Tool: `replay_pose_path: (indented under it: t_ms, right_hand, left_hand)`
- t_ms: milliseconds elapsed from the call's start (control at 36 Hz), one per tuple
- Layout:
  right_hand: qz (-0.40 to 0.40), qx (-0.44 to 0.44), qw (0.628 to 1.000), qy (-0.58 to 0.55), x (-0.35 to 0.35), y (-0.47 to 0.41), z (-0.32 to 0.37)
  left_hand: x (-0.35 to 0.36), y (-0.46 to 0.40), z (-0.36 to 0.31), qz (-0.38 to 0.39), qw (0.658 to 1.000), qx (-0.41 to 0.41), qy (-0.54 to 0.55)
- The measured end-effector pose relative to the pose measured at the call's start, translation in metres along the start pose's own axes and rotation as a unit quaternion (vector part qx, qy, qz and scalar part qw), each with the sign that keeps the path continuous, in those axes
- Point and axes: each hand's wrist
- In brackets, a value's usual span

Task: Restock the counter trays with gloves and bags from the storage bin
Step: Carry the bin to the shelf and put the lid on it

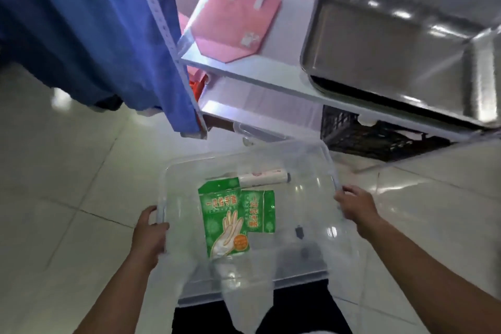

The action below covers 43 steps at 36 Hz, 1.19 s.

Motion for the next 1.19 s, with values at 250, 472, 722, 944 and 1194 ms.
replay_pose_path:
  t_ms: [250, 472, 722, 944, 1194]
  right_hand:
    - [-0.029, 0.117, 0.992, -0.043, 0.108, -0.017, -0.055]
    - [0.044, 0.162, 0.977, -0.135, 0.206, -0.122, -0.110]
    - [0.063, 0.080, 0.965, -0.242, 0.286, -0.253, -0.175]
    - [0.130, 0.049, 0.954, -0.265, 0.306, -0.332, -0.208]
    - [-0.319, -0.263, 0.910, 0.007, 0.309, -0.328, -0.099]
  left_hand:
    - [0.041, -0.146, 0.015, 0.104, 0.988, 0.035, -0.110]
    - [0.110, -0.273, 0.053, 0.155, 0.982, 0.039, -0.096]
    - [0.177, -0.391, 0.088, 0.181, 0.976, 0.103, -0.057]
    - [0.198, -0.455, 0.109, 0.246, 0.956, 0.155, -0.031]
    - [0.220, -0.445, 0.082, 0.169, 0.927, 0.286, -0.176]
Point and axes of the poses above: each hand's wrist, its own y-axis away from the middle knuckle, its own x-axis out of the palm, z = x × y, and after that the axes turned 13 degrees about y, right-handed
